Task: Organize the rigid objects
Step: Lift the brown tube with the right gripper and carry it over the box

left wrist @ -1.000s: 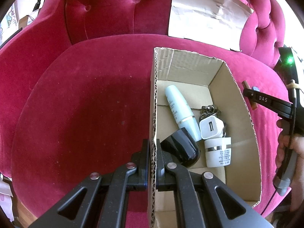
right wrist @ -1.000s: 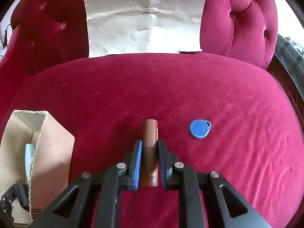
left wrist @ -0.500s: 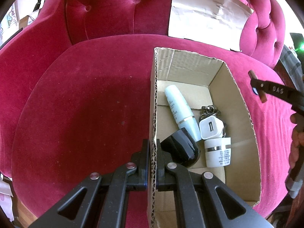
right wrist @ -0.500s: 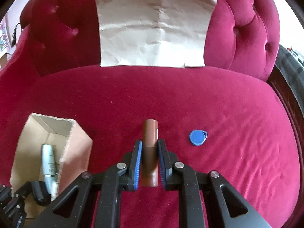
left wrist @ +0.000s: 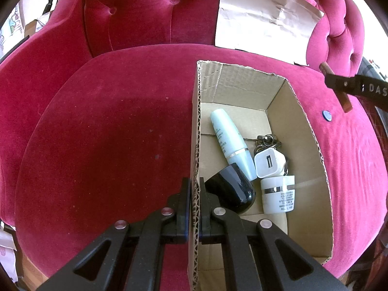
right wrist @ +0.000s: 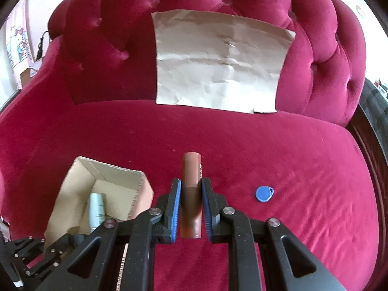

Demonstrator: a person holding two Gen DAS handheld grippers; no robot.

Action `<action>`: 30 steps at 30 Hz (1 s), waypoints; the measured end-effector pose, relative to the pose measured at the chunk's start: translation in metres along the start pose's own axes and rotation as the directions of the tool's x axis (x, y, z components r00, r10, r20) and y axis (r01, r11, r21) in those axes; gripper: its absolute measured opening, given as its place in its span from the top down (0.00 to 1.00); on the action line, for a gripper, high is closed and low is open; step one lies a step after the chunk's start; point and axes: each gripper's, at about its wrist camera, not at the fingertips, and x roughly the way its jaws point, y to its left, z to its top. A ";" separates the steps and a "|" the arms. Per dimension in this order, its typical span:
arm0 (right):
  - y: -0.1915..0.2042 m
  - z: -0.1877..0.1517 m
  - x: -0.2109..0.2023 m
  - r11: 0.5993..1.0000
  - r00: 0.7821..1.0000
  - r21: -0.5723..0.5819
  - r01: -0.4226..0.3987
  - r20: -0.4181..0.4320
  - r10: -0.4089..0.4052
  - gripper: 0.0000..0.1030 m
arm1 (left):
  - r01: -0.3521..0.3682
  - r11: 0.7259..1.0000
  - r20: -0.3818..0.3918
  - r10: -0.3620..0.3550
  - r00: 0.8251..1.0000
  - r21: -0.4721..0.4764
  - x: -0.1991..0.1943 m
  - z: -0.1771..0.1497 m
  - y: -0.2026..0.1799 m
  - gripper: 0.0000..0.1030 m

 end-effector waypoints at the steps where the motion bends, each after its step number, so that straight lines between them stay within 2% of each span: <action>1: 0.003 0.000 -0.002 1.000 1.000 -0.003 -0.007 0.003 0.007 0.84 | 0.000 1.000 0.000 0.000 1.000 0.000 0.000 0.000 0.000 0.96; 21: 0.054 0.006 -0.028 0.979 0.988 -0.137 -0.149 0.004 0.151 0.84 | -0.002 1.000 0.002 0.002 1.000 -0.002 0.000 0.000 0.000 0.96; 30: 0.071 -0.004 -0.014 0.961 0.974 -0.157 -0.228 -0.043 0.224 0.84 | -0.002 1.000 0.002 0.002 1.000 -0.002 0.000 0.000 -0.001 0.96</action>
